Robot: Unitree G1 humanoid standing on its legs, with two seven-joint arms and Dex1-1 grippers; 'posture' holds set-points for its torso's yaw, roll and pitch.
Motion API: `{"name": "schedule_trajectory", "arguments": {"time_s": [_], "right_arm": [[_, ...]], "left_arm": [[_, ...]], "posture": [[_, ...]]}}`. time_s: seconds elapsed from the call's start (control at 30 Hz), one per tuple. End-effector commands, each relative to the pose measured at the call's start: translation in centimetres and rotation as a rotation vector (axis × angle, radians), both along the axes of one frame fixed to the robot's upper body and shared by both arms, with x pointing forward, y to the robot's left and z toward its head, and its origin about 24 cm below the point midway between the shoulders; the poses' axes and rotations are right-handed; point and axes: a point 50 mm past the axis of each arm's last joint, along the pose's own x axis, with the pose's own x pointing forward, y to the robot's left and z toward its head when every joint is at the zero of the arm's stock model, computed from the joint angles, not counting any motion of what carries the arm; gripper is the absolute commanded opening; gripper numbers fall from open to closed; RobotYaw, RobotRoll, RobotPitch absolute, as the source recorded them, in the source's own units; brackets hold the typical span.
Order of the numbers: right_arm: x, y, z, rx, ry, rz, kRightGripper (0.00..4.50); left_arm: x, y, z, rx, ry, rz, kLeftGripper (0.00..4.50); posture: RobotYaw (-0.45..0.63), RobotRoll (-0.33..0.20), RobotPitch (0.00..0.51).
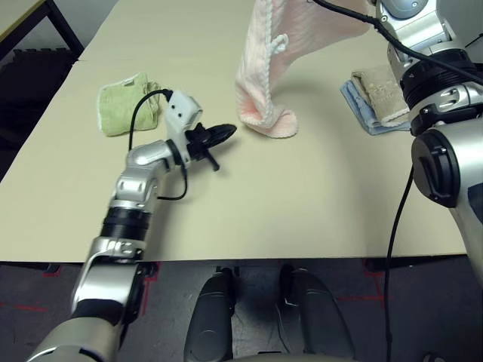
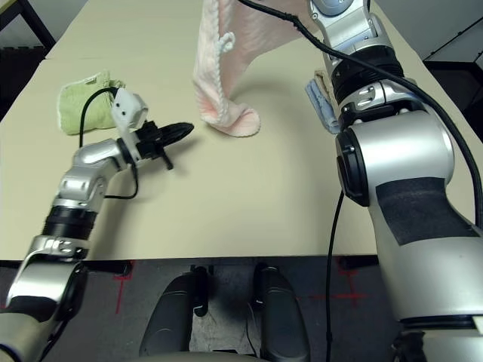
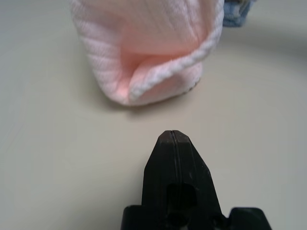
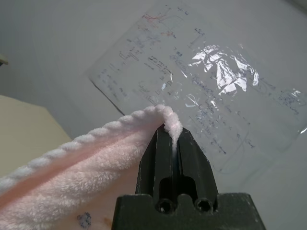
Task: Fold the towel and set it aside.
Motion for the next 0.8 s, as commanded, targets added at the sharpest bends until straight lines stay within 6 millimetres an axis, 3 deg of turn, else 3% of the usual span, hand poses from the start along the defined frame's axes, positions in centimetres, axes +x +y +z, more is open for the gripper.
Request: {"name": "schedule_trajectory", "arguments": {"time_s": [0.03, 0.17, 0.27, 0.37, 0.43, 0.67, 0.73, 0.8], "right_arm": [[0.4, -1.1, -0.5, 0.023, 0.022, -0.036, 0.00], [0.5, -1.8, -1.0, 0.018, 0.039, -0.043, 0.00], [0.5, -1.7, -1.2, 0.007, 0.045, -0.027, 0.00], [0.4, -1.4, -1.1, -0.003, 0.047, -0.012, 0.00], [0.4, -1.2, -1.0, -0.007, 0.048, -0.008, 0.00], [0.4, -1.1, -1.0, -0.011, 0.052, -0.001, 0.00], [0.4, -1.1, -1.0, -0.010, 0.051, 0.002, 0.00], [0.4, -1.1, -1.0, -0.009, 0.050, 0.004, 0.00]], "left_arm": [[-0.1, 1.1, 0.4, 0.013, -0.003, 0.027, 0.01], [0.6, 1.0, 1.1, -0.020, -0.097, 0.112, 0.01], [1.0, -1.0, 0.7, -0.053, -0.145, 0.101, 0.01], [1.1, -3.9, 0.2, -0.086, -0.169, 0.044, 0.53], [1.1, -5.4, -0.2, -0.095, -0.175, 0.006, 1.28], [1.4, -7.4, -0.8, -0.043, -0.204, -0.045, 3.94], [1.7, -7.5, -1.0, 0.000, -0.220, -0.041, 4.49], [2.1, -7.5, -1.1, 0.032, -0.237, -0.032, 4.49]], "posture": [[0.01, 0.000, 0.235], [0.01, 0.000, 0.235], [0.02, 0.000, 0.230], [0.02, 0.000, 0.222], [0.02, 0.000, 0.221], [0.02, 0.000, 0.228], [0.02, 0.000, 0.229], [0.02, 0.000, 0.230]]}}
